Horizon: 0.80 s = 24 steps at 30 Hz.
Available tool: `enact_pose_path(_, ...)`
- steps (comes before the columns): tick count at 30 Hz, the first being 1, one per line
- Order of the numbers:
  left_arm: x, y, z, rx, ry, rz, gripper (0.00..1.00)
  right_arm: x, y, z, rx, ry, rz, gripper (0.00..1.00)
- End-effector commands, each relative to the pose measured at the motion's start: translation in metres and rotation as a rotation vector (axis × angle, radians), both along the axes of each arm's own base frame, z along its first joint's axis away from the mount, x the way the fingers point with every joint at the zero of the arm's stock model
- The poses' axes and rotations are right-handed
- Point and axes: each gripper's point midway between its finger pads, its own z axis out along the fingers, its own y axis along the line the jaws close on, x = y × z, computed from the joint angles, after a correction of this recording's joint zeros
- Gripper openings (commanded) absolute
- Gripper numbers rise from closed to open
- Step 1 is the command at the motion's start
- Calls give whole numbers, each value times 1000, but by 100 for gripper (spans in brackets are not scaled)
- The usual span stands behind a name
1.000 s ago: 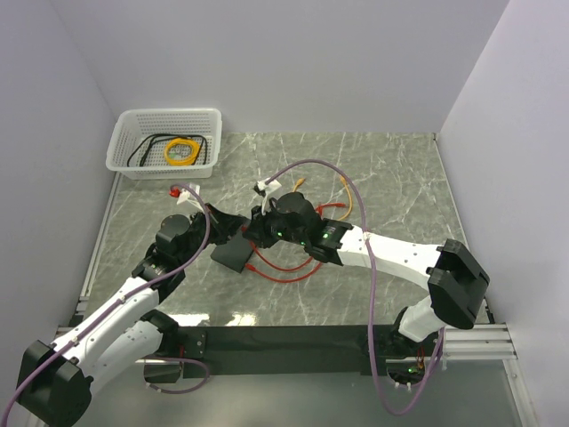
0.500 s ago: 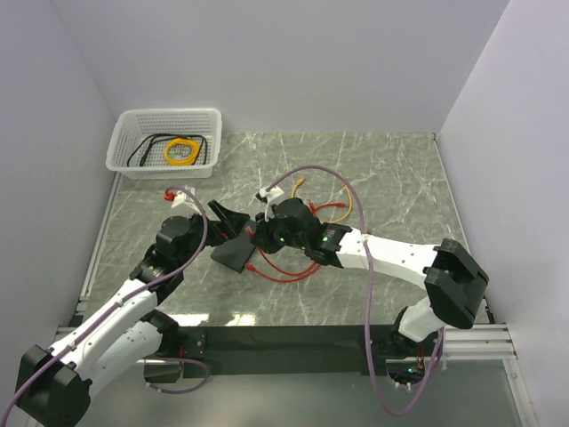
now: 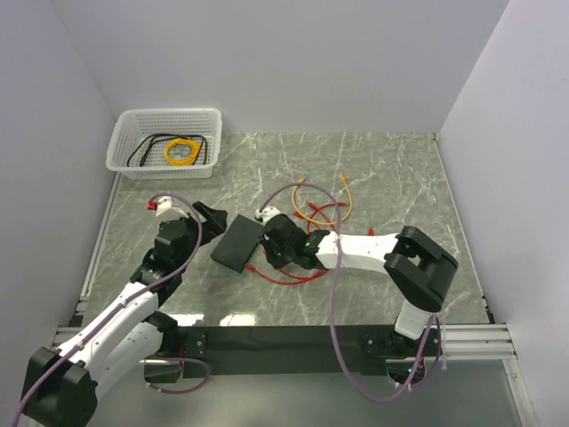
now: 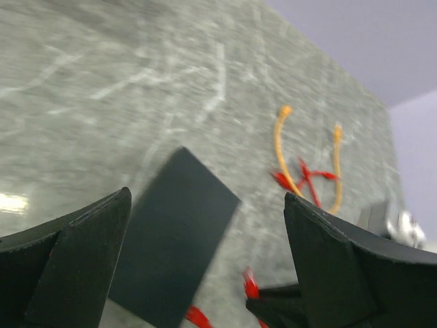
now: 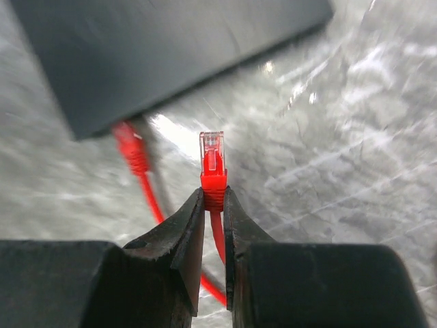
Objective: Insert the plug into the switch port
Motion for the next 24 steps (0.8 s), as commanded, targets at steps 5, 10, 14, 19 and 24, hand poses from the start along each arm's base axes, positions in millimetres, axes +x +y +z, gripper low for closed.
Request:
enact_pose_path(5,16,23,-4,-30,-59,31,99,0,8,-8,-97,-41,17,0)
enact_pose_path(10,16,17,-6,-46,-83,-32,99,1,12,-12,-106,-33,21,0)
enact_pose_path(14,21,15,-23,-31,-17,-40,99,3,20,-16,-117,-25,42,0)
enact_pose_path(19,25,-1,-31,-60,-25,-125,99,2,25,-20,-137,-12,60,0)
enact_pose_path(24,27,-12,-41,-70,-15,-187,99,1,31,-21,-145,-2,79,0)
